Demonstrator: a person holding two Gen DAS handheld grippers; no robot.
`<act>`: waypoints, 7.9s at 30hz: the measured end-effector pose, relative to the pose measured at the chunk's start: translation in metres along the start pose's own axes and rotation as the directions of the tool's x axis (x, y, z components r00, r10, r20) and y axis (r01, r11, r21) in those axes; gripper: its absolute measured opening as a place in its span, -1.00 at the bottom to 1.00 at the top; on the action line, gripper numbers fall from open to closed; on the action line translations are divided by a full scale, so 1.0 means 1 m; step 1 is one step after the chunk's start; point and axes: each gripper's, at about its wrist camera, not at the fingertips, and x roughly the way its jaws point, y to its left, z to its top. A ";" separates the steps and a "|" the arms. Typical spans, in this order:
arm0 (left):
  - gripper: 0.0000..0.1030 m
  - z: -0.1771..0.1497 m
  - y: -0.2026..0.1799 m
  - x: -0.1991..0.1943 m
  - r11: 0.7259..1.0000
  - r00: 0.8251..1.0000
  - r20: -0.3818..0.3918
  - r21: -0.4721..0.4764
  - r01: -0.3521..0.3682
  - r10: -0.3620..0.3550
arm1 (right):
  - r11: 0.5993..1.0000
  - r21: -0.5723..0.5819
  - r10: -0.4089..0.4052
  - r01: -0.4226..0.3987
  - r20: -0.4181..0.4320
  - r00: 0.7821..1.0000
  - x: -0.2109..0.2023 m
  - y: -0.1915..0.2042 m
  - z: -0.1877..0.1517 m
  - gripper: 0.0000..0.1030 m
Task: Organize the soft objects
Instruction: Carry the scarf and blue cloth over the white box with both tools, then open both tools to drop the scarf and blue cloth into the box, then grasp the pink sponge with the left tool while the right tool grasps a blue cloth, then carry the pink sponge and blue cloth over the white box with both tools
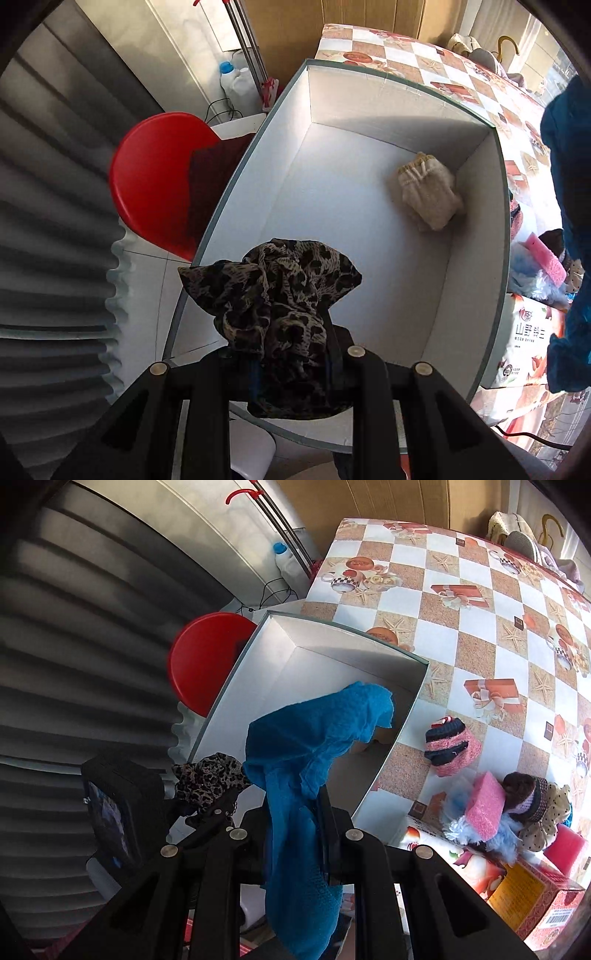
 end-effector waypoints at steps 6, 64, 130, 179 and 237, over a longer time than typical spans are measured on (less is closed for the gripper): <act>-0.49 -0.005 0.002 0.024 1.000 0.997 -0.072 0.009 -0.024 0.024 | 1.000 -0.024 0.003 -0.004 -0.061 0.998 0.059 0.016 0.006 -0.63; -0.49 -0.026 -0.014 -0.006 0.999 0.997 -0.058 -0.007 0.041 -0.042 | 0.998 -0.052 -0.045 0.039 -0.135 0.990 0.060 0.010 -0.046 -0.63; -0.10 0.062 -0.287 0.086 0.909 0.894 -0.437 0.326 0.260 -0.099 | 0.825 0.522 -0.023 0.216 -0.351 0.936 0.022 -0.386 -0.071 0.65; -0.10 -0.011 -0.232 -0.063 0.746 0.945 -0.055 0.599 0.290 -0.324 | 0.639 0.738 -0.259 0.216 -0.058 0.964 -0.114 -0.328 -0.238 -0.26; -0.10 -0.007 -0.054 -0.063 0.968 0.968 0.152 0.185 0.172 -0.201 | 0.991 0.123 -0.070 0.060 0.071 0.995 -0.076 -0.061 -0.084 -0.41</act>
